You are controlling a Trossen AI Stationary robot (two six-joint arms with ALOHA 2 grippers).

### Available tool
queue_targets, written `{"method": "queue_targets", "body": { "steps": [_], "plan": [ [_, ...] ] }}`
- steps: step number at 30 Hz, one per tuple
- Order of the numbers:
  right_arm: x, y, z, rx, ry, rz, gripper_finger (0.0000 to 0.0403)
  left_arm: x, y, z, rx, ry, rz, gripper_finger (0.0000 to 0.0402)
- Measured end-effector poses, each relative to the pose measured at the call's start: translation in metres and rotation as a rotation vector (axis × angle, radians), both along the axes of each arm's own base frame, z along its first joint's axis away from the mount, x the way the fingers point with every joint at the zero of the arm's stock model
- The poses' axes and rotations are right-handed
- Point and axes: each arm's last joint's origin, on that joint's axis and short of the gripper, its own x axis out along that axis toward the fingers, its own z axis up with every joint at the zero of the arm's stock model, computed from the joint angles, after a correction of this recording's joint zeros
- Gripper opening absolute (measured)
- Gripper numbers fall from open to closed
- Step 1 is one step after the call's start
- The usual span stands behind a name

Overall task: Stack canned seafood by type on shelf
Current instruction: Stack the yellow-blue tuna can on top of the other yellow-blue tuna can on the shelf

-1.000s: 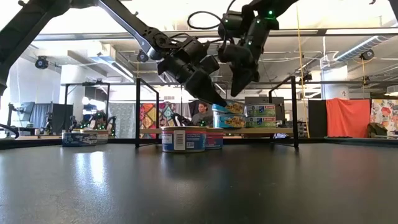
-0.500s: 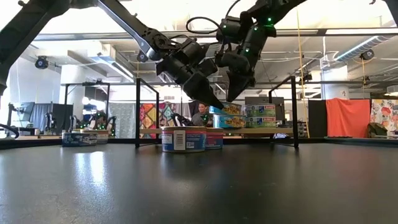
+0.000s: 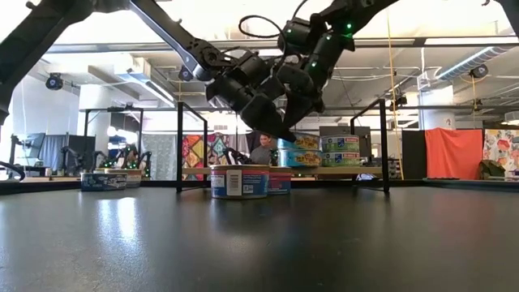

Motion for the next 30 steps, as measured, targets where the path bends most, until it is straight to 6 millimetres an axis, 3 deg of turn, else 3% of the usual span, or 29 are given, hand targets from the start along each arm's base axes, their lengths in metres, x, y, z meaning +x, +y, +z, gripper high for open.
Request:
{"method": "queue_targets", "body": {
  "steps": [6, 22, 30],
  "plan": [
    [0.003, -0.001, -0.009, 0.027, 0.022, 0.008, 0.0012, 0.003, 0.0, -0.006, 0.006, 0.001, 0.014, 0.0364],
    [-0.007, -0.004, -0.005, 0.047, 0.06, -0.003, 0.0012, 0.002, 0.003, -0.006, 0.011, 0.005, 0.03, 0.0377],
    [-0.013, -0.011, -0.01, 0.043, -0.034, -0.086, 0.0012, 0.002, 0.003, -0.006, 0.001, 0.006, 0.037, 0.0377]
  ]
}}
